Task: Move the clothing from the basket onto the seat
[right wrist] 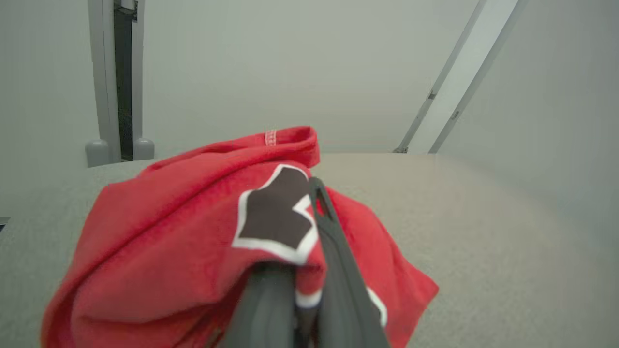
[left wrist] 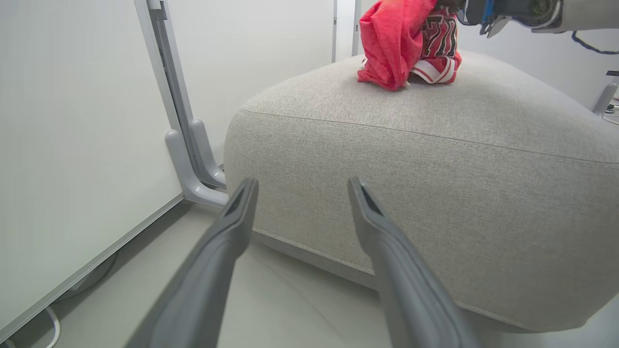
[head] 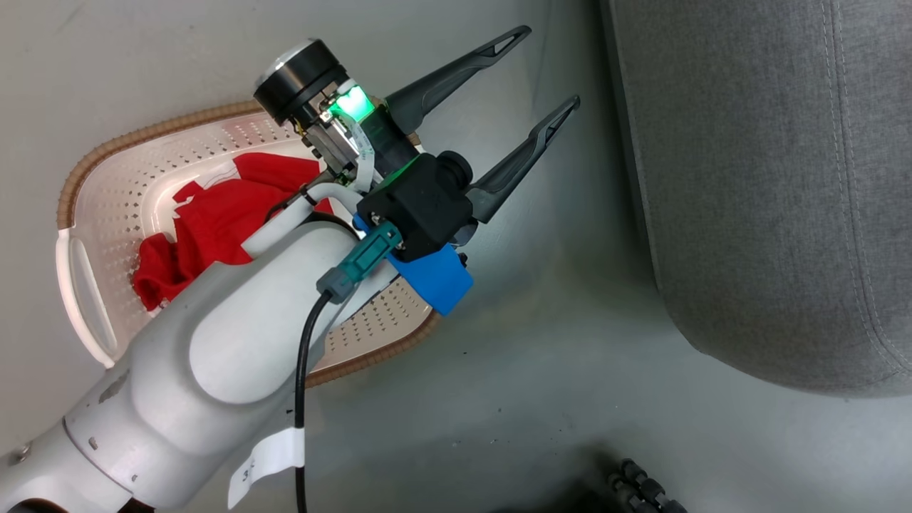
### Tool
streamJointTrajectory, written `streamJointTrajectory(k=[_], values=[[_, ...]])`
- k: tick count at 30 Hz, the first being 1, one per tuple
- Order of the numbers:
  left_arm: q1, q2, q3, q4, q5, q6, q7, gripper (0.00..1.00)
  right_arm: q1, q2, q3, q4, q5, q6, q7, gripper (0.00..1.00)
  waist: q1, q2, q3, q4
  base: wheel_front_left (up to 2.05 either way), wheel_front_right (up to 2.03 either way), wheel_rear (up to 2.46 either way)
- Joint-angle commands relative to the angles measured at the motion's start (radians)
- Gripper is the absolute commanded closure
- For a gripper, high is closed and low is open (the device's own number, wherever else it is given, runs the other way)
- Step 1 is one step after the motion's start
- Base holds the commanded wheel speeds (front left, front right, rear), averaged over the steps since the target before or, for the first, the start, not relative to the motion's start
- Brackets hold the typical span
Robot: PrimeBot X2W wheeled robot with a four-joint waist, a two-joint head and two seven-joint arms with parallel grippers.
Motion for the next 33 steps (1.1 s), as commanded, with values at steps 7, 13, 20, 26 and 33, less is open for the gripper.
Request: streamJointTrajectory(k=[7, 13, 20, 26, 33], values=[[-0.02, 0.015, 0.001, -0.01, -0.011, 0.008, 0.001, 0.0, 0.09, 0.095, -0.013, 0.058, -0.002, 0.0, 0.0, 1.0, -0.0002, 0.0, 0.006, -0.002, 0.0, 0.0, 0.0], [0.004, 0.016, 0.005, 0.002, -0.02, 0.02, -0.01, 0.0, 0.127, 0.111, 0.003, 0.036, 0.009, 0.0, 0.0, 0.0, -0.0002, 0.0, -0.032, -0.003, 0.0, 0.0, 0.0], [0.07, -0.017, 0.03, 0.04, -0.055, 0.041, -0.031, 0.0, 0.279, 0.135, 0.052, -0.04, -0.013, 0.0, 0.0, 0.0, -0.0002, 0.0, -0.172, 0.001, 0.0, 0.0, 0.0], [0.167, -0.036, 0.112, 0.033, -0.088, 0.064, -0.034, 0.0, 0.481, 0.138, 0.126, -0.195, 0.035, 0.0, -0.001, 0.0, -0.0002, 0.0, -0.317, 0.01, 0.0, 0.0, 0.0], [0.307, -0.04, 0.269, 0.007, -0.084, 0.092, -0.033, 0.0, 0.608, 0.169, 0.273, -0.36, 0.069, 0.0, 0.0, 0.0, -0.0002, 0.0, -0.45, 0.05, 0.0, 0.0, 0.0]])
